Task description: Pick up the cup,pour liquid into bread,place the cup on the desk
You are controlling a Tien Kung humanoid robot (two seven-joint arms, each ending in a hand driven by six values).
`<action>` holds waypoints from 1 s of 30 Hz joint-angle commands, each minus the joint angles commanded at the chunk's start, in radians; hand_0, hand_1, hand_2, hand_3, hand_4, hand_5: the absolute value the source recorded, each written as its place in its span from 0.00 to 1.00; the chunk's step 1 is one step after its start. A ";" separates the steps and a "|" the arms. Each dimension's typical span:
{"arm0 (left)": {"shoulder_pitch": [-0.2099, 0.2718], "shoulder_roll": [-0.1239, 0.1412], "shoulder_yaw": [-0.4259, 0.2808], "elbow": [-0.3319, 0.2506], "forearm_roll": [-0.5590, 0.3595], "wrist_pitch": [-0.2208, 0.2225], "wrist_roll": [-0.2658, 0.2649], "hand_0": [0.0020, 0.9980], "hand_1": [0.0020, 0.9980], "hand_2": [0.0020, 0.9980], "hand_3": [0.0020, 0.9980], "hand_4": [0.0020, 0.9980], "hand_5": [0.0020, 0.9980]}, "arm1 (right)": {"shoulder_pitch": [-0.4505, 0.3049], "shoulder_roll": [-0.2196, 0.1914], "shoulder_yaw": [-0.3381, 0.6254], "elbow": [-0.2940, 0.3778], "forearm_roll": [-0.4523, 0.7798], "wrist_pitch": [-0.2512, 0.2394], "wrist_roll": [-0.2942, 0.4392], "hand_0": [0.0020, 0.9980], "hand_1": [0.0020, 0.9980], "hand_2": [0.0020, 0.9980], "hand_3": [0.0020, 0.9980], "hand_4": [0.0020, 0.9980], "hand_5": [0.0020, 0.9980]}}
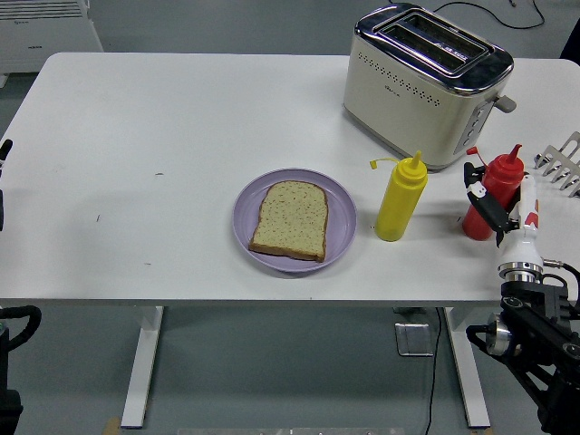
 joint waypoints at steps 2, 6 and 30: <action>0.001 0.000 0.000 0.000 0.000 0.000 0.000 0.72 0.75 0.76 0.68 0.67 1.00 | 0.000 0.004 -0.002 -0.001 0.003 0.001 0.000 0.23 0.26 0.36 0.38 0.75 0.27; 0.001 0.000 0.004 0.000 0.000 0.000 0.000 0.72 0.75 0.76 0.68 0.67 1.00 | 0.003 0.009 -0.001 0.001 0.002 0.001 0.000 0.27 0.31 0.38 0.40 0.75 0.27; -0.001 0.001 -0.002 0.001 0.000 0.001 -0.001 0.72 0.74 0.76 0.68 0.67 1.00 | -0.034 0.002 0.033 0.044 -0.044 0.018 0.000 0.88 0.81 0.88 0.98 0.80 0.25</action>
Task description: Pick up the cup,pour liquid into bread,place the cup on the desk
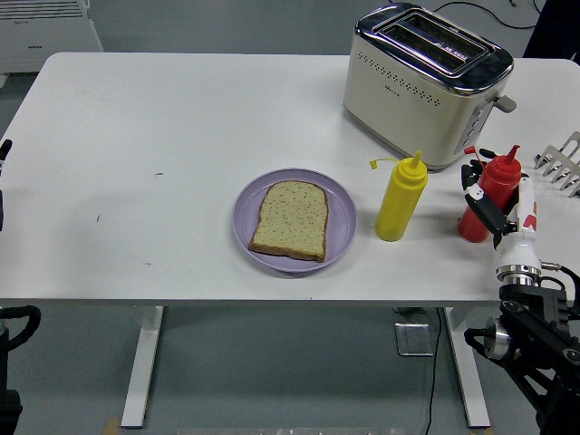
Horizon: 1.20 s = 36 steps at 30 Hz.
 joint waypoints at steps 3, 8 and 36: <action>-0.001 0.001 0.001 0.000 0.000 0.000 0.000 0.72 0.74 0.76 0.68 0.67 1.00 | -0.015 -0.001 0.015 0.009 -0.026 0.002 0.000 0.88 0.81 0.88 0.98 0.80 0.25; -0.002 0.002 0.001 -0.001 0.000 0.000 0.000 0.72 0.74 0.76 0.68 0.67 1.00 | -0.046 -0.010 0.042 0.024 -0.071 0.011 0.000 0.96 0.89 0.98 1.00 0.81 0.25; -0.013 0.006 -0.001 -0.003 0.000 0.001 0.000 0.72 0.74 0.76 0.68 0.67 1.00 | -0.301 -0.096 0.253 0.267 -0.244 0.105 -0.085 0.98 0.92 1.00 1.00 0.86 0.26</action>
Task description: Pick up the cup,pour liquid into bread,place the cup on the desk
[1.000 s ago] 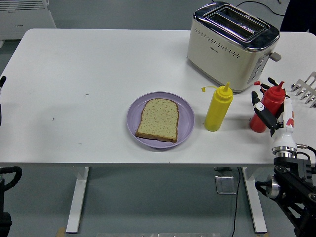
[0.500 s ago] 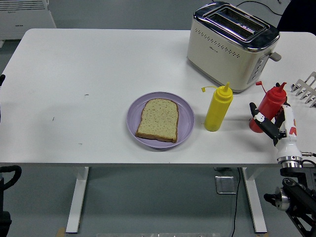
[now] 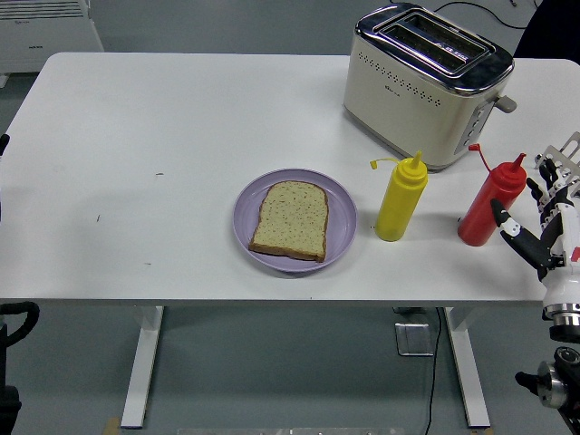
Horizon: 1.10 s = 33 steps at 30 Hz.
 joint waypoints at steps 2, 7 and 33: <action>0.000 0.001 0.000 0.000 0.000 0.000 0.000 0.72 0.74 0.76 0.68 0.67 1.00 | -0.019 -0.014 0.013 0.028 -0.004 0.012 -0.004 0.98 0.92 1.00 1.00 0.86 0.26; -0.001 0.001 0.002 0.000 0.000 0.001 0.000 0.72 0.74 0.76 0.68 0.67 1.00 | -0.074 -0.031 0.061 0.120 0.025 0.051 -0.012 0.97 0.92 0.98 1.00 0.86 0.26; 0.009 0.003 0.013 -0.002 -0.001 0.000 -0.001 0.72 0.74 0.76 0.68 0.67 1.00 | -0.009 -0.038 0.368 0.145 0.849 0.380 -0.288 0.83 0.77 0.79 0.81 0.65 0.70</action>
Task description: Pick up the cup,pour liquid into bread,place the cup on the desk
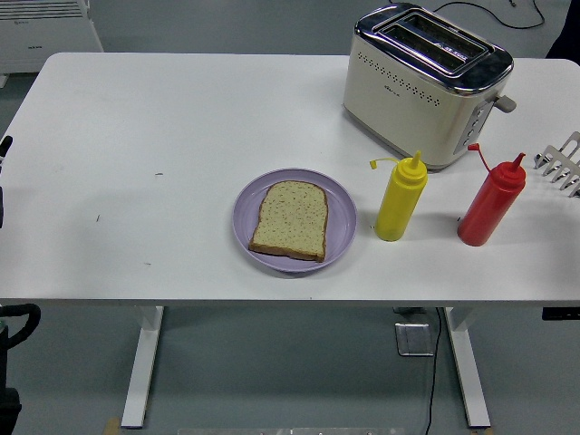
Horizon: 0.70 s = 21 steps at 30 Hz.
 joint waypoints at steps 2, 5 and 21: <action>0.000 0.000 0.000 0.000 0.000 0.000 0.000 0.72 0.74 0.76 0.68 0.67 1.00 | 0.005 0.002 0.000 -0.007 -0.004 0.002 -0.003 0.83 0.77 0.79 0.81 0.65 0.70; 0.002 0.000 0.000 0.000 0.000 0.000 0.000 0.72 0.74 0.76 0.68 0.67 1.00 | 0.012 0.010 0.004 -0.021 -0.010 0.002 -0.003 0.83 0.77 0.80 0.81 0.63 0.73; 0.006 0.001 0.009 -0.001 0.001 0.000 0.000 0.72 0.75 0.76 0.68 0.67 1.00 | 0.018 0.025 0.009 -0.055 -0.019 -0.006 0.001 0.83 0.77 0.79 0.81 0.63 0.77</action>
